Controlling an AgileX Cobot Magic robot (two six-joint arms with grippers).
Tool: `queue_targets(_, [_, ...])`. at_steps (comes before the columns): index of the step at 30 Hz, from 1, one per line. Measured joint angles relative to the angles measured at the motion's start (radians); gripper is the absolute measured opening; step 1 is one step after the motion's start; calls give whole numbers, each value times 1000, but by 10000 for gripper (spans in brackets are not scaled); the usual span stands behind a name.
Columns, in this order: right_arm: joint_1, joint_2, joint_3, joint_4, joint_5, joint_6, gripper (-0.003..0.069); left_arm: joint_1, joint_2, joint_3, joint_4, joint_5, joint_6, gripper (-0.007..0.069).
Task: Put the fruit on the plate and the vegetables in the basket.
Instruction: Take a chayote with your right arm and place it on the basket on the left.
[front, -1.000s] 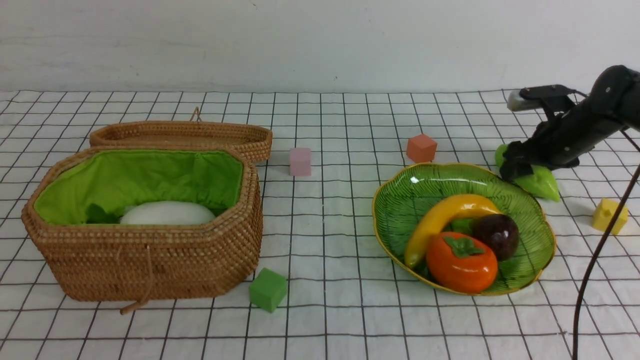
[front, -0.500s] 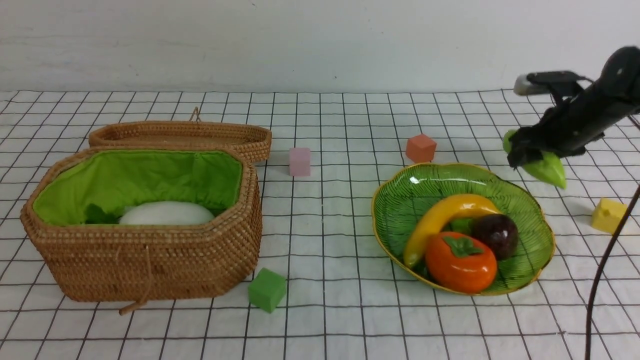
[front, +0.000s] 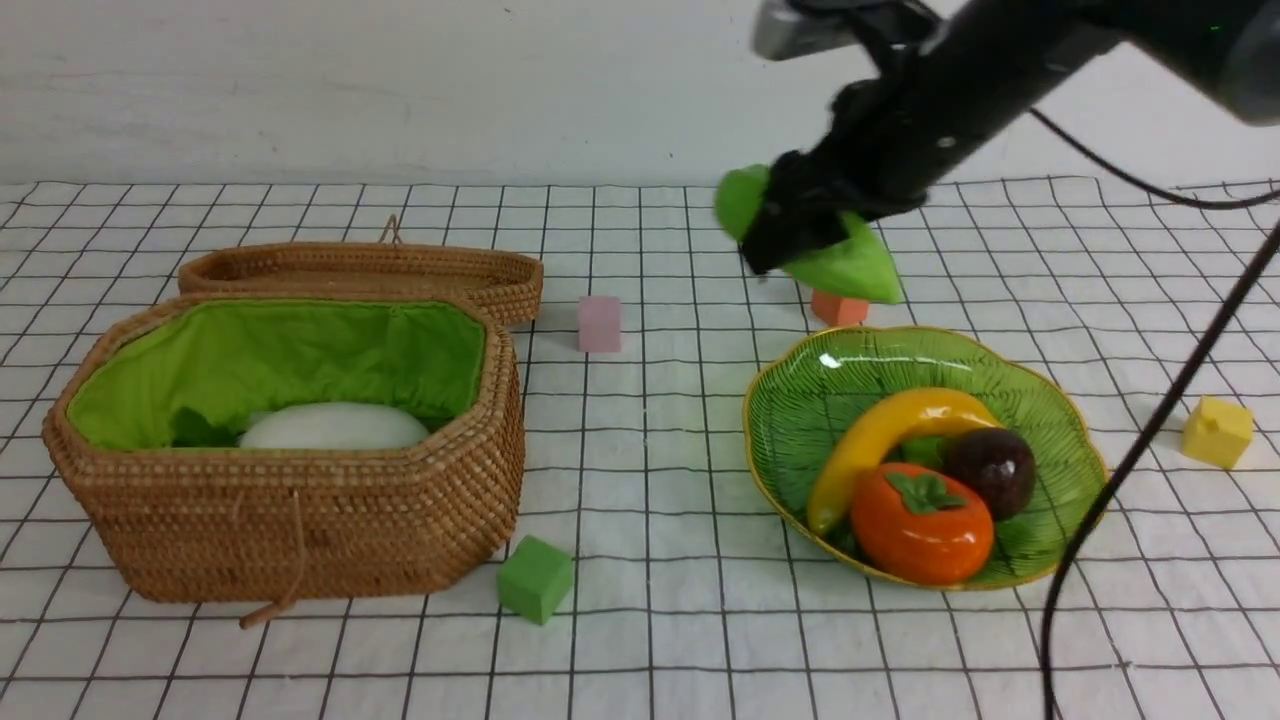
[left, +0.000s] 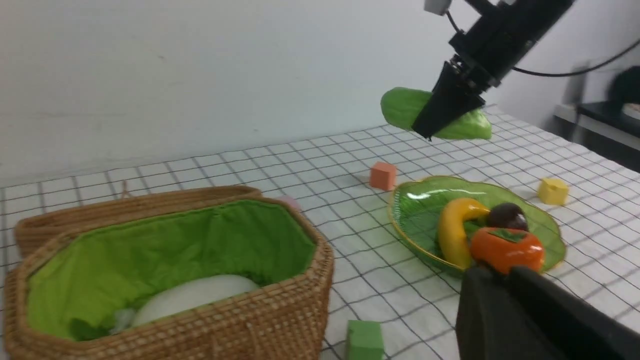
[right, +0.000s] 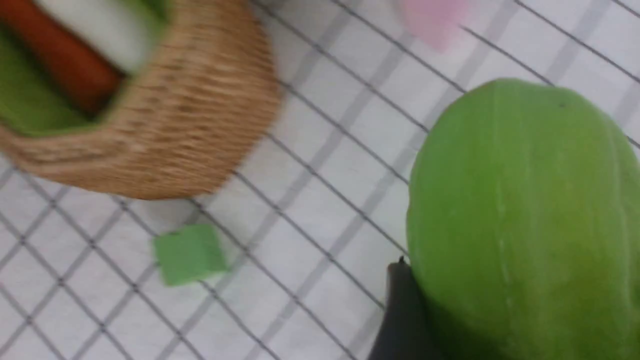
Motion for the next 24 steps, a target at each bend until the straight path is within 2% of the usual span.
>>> queue_targets(2, [104,0,0,4,-62,0,466,0,0,0,78,9,-75,39])
queue_targets(3, [114,1,0,4,-76,0,466,0,0,0,86,13,-91,39])
queue_targets(4, [200,4,0,8,-141,-2,466,0,0,0,158,38,-157,39])
queue_targets(5, [244,8,0,11,-185,-7,466,0,0,0,188,54,-189,39])
queue_targets(11, [423,61,0,19,-479,-84,466,0,0,0,271,120,-283,43])
queue_targets(12, [427,64,0,19,-490,-84,466,0,0,0,271,121,-285,43])
queue_targets(14, [470,112,0,19,-631,-148,466,0,0,0,276,126,-288,43])
queue_targets(16, [484,141,0,20,-697,-171,466,0,0,0,276,126,-288,43])
queue_targets(21, [489,210,1,22,-826,-183,472,0,0,0,277,127,-288,43])
queue_targets(22, [488,214,1,22,-837,-183,486,0,0,0,277,127,-288,43])
queue_targets(24, [488,221,1,22,-847,-183,576,0,0,0,276,127,-288,43])
